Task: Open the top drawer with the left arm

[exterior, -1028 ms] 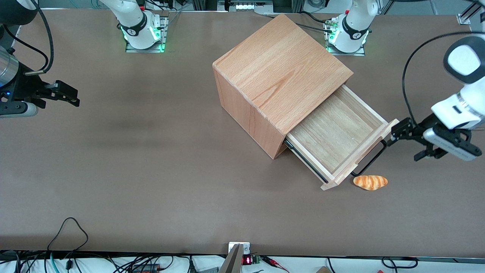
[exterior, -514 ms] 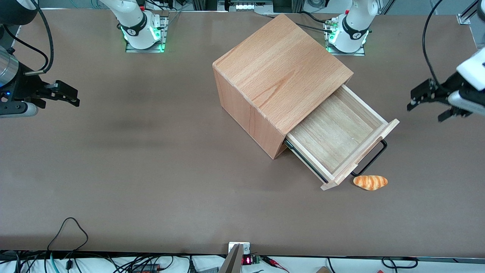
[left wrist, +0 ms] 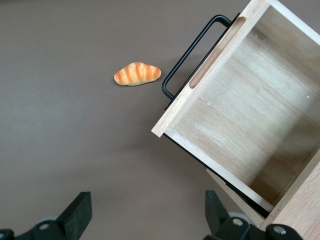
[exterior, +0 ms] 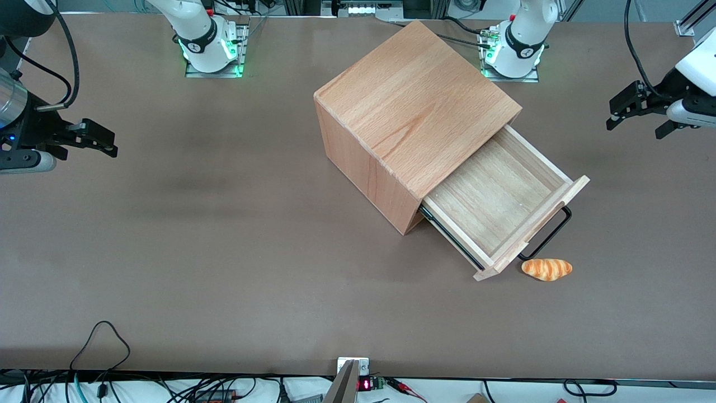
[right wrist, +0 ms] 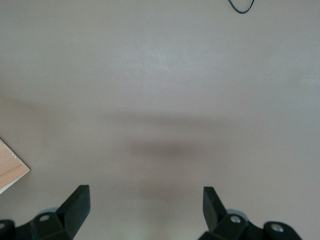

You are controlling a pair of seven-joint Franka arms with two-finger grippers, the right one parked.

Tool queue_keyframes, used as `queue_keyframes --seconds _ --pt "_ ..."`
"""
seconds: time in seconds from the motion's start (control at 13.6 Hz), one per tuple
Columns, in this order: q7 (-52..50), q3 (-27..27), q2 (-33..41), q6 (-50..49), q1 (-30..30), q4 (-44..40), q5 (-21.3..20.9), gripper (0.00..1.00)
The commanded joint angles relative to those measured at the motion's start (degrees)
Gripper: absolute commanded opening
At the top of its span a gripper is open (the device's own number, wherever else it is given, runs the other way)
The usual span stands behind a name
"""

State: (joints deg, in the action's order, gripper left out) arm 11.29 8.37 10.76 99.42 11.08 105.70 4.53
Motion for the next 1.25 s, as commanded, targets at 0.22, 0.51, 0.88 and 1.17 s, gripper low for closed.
queue_keyframes --seconds 0.22,0.51,0.88,1.17 --pt "-1.5 -1.7 -1.4 -3.3 -0.2 -2.9 -2.5 1.0" --pt "-1.3 -1.8 -1.5 -3.2 1.2 -3.0 -2.2 1.0" --pt "-1.6 -1.7 -1.6 -3.1 1.6 -3.2 -2.0 1.0" --pt "-1.5 -1.7 -1.6 -3.1 1.6 -3.2 -2.0 1.0"
